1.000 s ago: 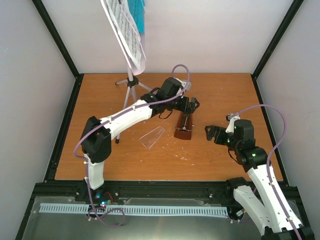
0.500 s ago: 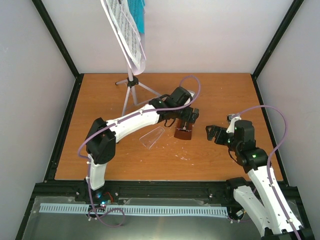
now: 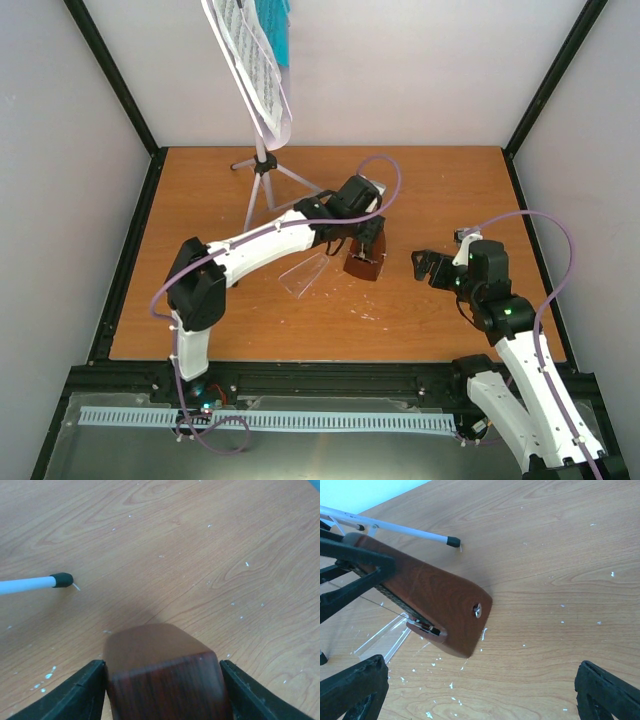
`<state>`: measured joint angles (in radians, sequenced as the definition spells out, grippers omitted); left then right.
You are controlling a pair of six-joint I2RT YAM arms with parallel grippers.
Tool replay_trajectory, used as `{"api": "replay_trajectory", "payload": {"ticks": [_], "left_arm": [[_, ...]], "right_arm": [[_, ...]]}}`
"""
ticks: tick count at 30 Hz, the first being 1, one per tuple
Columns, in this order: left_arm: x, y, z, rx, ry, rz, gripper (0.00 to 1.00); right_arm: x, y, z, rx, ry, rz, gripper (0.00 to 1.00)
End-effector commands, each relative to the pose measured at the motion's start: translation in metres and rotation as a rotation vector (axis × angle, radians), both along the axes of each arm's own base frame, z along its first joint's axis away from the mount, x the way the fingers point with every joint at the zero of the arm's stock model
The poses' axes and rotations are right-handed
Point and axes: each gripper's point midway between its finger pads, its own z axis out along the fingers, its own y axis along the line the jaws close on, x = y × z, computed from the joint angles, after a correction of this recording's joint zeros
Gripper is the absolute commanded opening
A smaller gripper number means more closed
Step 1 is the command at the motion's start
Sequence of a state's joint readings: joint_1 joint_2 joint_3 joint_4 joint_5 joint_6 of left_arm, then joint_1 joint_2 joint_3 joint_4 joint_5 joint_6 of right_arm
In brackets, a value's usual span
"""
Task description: Pack up the instrument practice props
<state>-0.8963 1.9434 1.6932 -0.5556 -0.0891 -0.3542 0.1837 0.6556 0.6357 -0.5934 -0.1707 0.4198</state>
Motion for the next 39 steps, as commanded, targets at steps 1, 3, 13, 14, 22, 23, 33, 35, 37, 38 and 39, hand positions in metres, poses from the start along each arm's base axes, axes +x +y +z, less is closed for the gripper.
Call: {"api": "replay_trajectory", "payload": {"ticks": [1,3,13,14,22,23,33,35,37,38,39], "left_arm": [[-0.02,0.005,0.016,-0.005,-0.021,-0.085,0.52],[-0.029,0.007,0.016,-0.004,-0.025,-0.14,0.47],[-0.092,0.023,0.012,-0.013,-0.004,-0.454,0.4],[-0.099,0.026,0.009,-0.005,0.003,-0.48,0.41],[-0.121,0.032,0.021,-0.085,-0.018,-0.548,0.78],[-0.121,0.031,0.03,-0.107,-0.036,-0.549,0.87],[-0.108,0.06,0.107,-0.323,-0.128,-0.522,0.99],[-0.095,0.079,0.099,-0.302,-0.159,-0.488,0.99],[-0.07,0.109,0.085,-0.293,-0.176,-0.415,1.0],[-0.059,0.124,0.079,-0.308,-0.171,-0.381,0.99],[-0.048,0.139,0.075,-0.323,-0.166,-0.347,0.99]], "right_arm": [[0.003,-0.003,-0.002,-0.003,-0.004,-0.016,1.0],[0.003,-0.002,-0.003,-0.002,-0.005,-0.011,1.0],[0.002,0.017,-0.004,0.045,-0.02,0.094,1.0],[0.001,0.021,-0.003,0.058,-0.029,0.12,1.0],[-0.001,0.054,0.004,0.169,-0.078,0.303,1.0],[0.0,0.054,0.006,0.172,-0.082,0.298,1.0],[-0.012,0.079,0.074,0.268,-0.351,0.465,1.0],[-0.021,0.089,0.088,0.236,-0.445,0.508,1.0],[-0.027,0.097,0.099,0.198,-0.528,0.525,1.0],[-0.029,0.101,0.101,0.187,-0.56,0.533,1.0],[-0.03,0.105,0.1,0.174,-0.578,0.541,1.0]]}}
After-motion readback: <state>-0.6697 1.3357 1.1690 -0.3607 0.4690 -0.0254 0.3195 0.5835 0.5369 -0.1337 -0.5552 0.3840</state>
